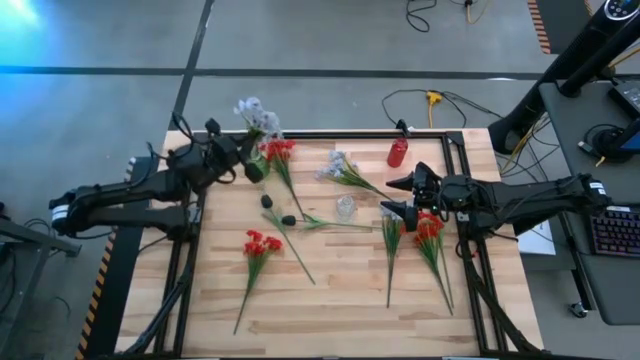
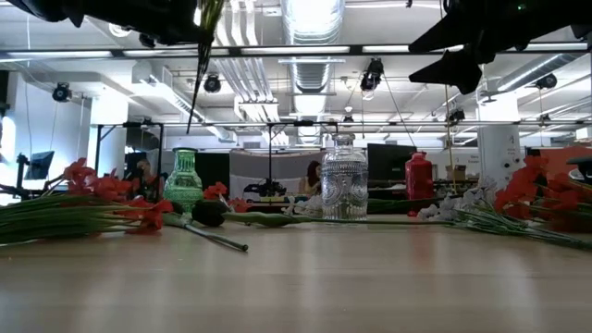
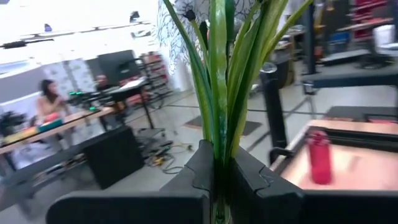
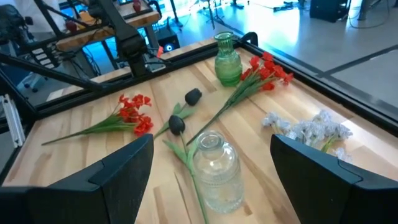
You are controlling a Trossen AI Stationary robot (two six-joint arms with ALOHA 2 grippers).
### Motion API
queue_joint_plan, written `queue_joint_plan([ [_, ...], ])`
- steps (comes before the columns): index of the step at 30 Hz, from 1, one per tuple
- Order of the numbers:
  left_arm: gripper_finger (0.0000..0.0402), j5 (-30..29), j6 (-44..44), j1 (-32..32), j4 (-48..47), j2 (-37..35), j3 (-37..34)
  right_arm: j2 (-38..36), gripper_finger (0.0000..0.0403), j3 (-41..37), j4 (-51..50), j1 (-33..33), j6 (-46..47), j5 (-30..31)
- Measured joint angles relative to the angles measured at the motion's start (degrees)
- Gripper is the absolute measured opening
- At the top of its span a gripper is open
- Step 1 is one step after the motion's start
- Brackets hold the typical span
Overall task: Sort flowers into vase by color
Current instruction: Put the left white flower into the green vase
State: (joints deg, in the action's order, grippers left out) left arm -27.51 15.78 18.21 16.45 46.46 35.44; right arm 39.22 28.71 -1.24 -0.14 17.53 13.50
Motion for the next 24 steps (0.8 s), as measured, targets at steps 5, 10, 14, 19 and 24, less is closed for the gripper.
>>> queue_joint_plan([
  [5, 0.0002, 2.02, -2.16, 5.25, -0.34, 0.94, -0.11, -0.13, 0.0315, 0.0, -0.2, 0.0, 0.53, -0.02],
  [10, 0.0002, 6.04, -4.88, 9.54, -0.21, 2.36, -0.46, -0.09, 0.0315, 0.0, -0.34, 0.0, 0.5, -0.07],
  [14, 0.0002, 6.06, -5.07, 10.59, 0.31, 2.82, -0.93, -0.11, 0.0315, 0.0, -0.38, 0.0, 0.45, -0.17],
  [19, 0.0002, 6.08, -5.94, 10.59, 0.36, 2.82, -1.82, -0.09, 0.0315, 0.0, -0.46, 0.0, 0.4, -0.17],
  [24, 0.0002, 6.08, -6.39, 10.9, 1.77, 2.84, -3.86, -0.11, 0.0315, 0.0, -0.46, 0.0, 0.21, -0.17],
])
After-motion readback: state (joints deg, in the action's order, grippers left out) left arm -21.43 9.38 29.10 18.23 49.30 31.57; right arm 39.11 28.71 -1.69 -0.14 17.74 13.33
